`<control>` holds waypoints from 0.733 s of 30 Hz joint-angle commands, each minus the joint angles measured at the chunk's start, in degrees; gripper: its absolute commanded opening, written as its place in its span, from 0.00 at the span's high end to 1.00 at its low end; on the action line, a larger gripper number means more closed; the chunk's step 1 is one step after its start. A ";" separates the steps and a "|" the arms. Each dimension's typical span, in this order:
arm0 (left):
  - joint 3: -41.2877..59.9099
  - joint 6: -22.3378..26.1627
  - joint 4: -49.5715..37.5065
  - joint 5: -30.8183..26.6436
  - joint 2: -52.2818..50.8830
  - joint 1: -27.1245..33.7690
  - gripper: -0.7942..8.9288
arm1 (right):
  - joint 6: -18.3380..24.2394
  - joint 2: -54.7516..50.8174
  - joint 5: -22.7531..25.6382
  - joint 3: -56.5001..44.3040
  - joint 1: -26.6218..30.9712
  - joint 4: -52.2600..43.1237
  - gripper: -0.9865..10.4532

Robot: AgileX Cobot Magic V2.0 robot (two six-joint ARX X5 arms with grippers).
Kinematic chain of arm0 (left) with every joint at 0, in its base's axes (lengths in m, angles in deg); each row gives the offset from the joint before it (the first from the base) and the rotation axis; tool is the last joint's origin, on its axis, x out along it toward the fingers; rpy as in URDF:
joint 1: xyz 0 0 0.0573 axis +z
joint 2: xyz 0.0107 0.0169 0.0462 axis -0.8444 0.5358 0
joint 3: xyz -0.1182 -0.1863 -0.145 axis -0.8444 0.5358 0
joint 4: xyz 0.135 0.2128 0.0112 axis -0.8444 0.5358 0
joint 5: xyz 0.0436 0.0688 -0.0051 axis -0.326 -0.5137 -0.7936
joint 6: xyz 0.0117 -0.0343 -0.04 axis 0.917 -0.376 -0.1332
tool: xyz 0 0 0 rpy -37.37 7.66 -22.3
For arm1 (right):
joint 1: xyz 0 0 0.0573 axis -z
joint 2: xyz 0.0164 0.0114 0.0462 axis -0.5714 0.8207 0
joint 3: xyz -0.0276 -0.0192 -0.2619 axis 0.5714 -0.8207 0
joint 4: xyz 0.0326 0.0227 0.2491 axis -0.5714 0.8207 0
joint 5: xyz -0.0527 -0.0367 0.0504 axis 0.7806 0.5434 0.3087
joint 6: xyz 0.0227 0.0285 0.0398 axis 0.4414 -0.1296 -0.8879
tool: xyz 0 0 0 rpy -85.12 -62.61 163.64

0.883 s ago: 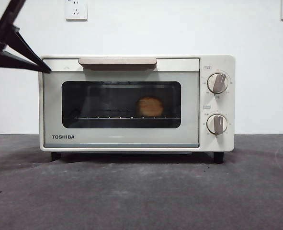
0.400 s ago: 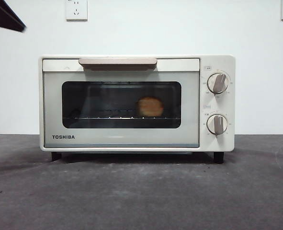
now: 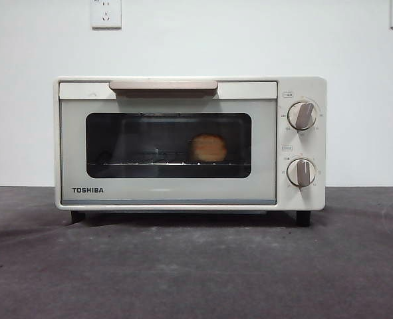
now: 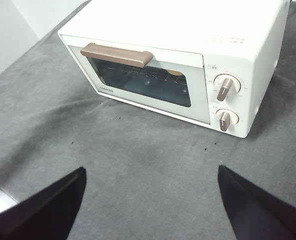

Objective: The left arm flap open the oven, the right arm pick bread and place it into oven, the left arm flap close the oven

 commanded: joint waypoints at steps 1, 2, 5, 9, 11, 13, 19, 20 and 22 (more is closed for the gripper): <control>-0.87 3.28 -0.09 -1.01 -1.92 -0.59 0.91 | 0.94 0.28 0.04 0.96 -0.37 -0.57 0.55; -0.87 3.56 -0.09 -1.29 -2.54 -0.79 0.91 | 0.94 0.28 0.02 0.96 -0.37 -0.57 0.55; -0.87 4.22 0.00 -1.60 -3.91 -1.38 0.91 | 1.27 0.28 0.02 0.96 -0.37 -0.55 0.55; -0.87 4.79 0.15 -1.60 -4.33 -1.84 0.91 | 2.64 0.28 0.02 0.96 -0.37 -0.48 0.69; -0.87 4.79 0.13 -1.60 -4.17 -1.84 0.91 | 3.61 0.28 -0.02 0.96 -0.37 -0.33 0.93; -0.87 4.74 0.17 -1.60 -3.96 -1.84 0.91 | 4.63 0.31 0.02 0.96 -0.37 -0.35 0.90; -0.87 4.74 0.11 -1.57 -4.07 -1.84 0.91 | 4.72 0.17 0.04 0.96 -0.37 -0.55 0.90; -0.87 4.74 0.11 -1.57 -4.07 -1.84 0.91 | 4.74 0.17 0.07 0.96 -0.37 -0.68 0.90; -0.87 4.74 0.11 -1.57 -4.07 -1.84 0.91 | 4.74 0.17 0.07 0.96 -0.37 -0.81 0.90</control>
